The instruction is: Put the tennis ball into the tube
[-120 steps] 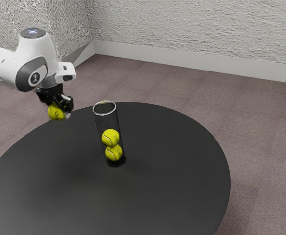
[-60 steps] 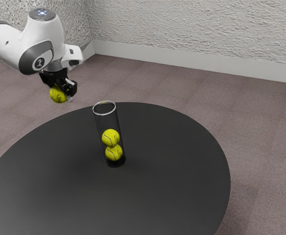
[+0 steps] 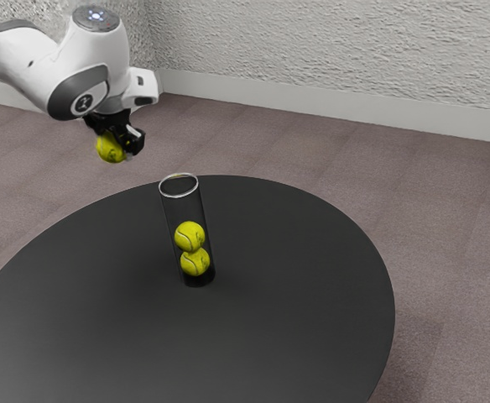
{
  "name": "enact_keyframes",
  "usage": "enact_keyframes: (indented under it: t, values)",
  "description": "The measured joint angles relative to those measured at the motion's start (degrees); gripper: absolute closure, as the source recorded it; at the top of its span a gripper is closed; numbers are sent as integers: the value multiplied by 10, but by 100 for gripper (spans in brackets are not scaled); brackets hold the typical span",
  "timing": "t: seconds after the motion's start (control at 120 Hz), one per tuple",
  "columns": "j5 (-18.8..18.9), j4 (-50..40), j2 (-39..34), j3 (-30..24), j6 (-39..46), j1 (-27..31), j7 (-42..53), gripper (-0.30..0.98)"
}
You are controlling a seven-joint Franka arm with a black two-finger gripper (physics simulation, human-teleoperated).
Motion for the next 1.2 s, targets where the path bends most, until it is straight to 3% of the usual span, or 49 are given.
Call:
enact_keyframes:
  t: [0.442, 0.65, 0.942, 1.2]
  values:
    - [36, 18, 8, -41, 5, -39, -8, 42]
    - [47, 19, 8, -45, 5, -85, -12, 42]
    - [5, 14, 8, -31, 6, -156, -21, 41]
    - [-15, 11, 6, -24, 6, -175, -25, 42]
